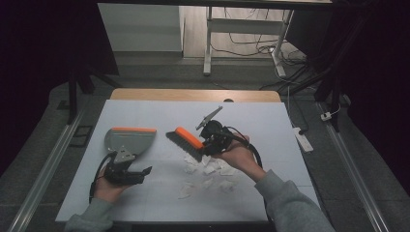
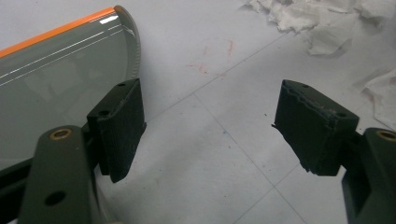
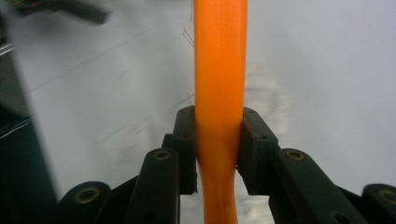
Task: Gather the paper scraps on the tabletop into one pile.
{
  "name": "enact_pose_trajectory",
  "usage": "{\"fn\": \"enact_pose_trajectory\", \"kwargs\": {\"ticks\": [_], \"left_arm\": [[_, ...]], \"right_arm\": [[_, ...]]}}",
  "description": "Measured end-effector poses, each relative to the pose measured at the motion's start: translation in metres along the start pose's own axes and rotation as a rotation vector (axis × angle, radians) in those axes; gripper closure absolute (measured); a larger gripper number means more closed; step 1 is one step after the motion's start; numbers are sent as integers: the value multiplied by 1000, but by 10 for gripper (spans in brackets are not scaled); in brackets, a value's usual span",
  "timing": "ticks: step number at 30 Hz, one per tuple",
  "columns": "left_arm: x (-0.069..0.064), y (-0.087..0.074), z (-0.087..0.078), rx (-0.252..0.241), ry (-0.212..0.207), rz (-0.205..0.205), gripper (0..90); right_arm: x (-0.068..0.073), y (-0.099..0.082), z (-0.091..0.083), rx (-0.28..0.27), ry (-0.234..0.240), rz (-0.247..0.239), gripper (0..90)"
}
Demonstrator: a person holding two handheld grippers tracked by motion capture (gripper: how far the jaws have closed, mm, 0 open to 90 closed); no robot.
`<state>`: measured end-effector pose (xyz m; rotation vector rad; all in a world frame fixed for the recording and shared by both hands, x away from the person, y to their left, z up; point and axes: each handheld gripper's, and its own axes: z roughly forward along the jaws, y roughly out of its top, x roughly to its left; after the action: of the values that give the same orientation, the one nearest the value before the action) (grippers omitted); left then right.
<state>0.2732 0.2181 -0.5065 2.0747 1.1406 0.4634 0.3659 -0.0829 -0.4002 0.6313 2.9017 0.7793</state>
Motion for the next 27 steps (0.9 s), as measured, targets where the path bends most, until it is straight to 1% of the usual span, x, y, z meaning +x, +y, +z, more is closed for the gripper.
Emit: {"fn": "enact_pose_trajectory", "kwargs": {"ticks": [2, 6, 8, 11, 13, 16, 18, 19, 21, 22, 24, 25, 27], "left_arm": [[1, 0, 0, 0, 2, -2, 254], [1, 0, 0, -2, 7, -1, 254], [2, 0, -1, -5, 11, -4, 253], [4, -1, -3, -10, 19, -12, 253], [7, -2, -5, -12, 26, -24, 254], [10, -2, -6, -17, 31, -32, 255], [10, -2, -6, -16, 31, -31, 256], [10, -2, -6, -16, 31, -30, 256], [10, -2, -5, -16, 31, -30, 255], [10, -3, -5, -14, 30, -29, 255], [9, -3, -4, -3, 32, -27, 255], [9, -3, -4, -1, 33, -24, 254], [8, -3, -4, -2, 35, -16, 254]], "right_arm": [[12, -6, 0, 29, 29, -31, 710], [37, -19, 4, 86, 72, -72, 709], [50, -24, 9, 114, 98, -94, 710], [66, -29, 18, 170, 135, -148, 709], [74, -30, 25, 204, 161, -164, 709], [83, -31, 39, 247, 183, -184, 709], [84, -30, 46, 267, 184, -189, 710], [81, -28, 48, 260, 184, -186, 709], [76, -25, 51, 268, 151, -166, 709], [72, -25, 52, 266, 135, -167, 709], [63, -23, 53, 278, 122, -140, 709], [58, -23, 52, 277, 106, -135, 709], [48, -23, 49, 271, 57, -113, 709]]}}
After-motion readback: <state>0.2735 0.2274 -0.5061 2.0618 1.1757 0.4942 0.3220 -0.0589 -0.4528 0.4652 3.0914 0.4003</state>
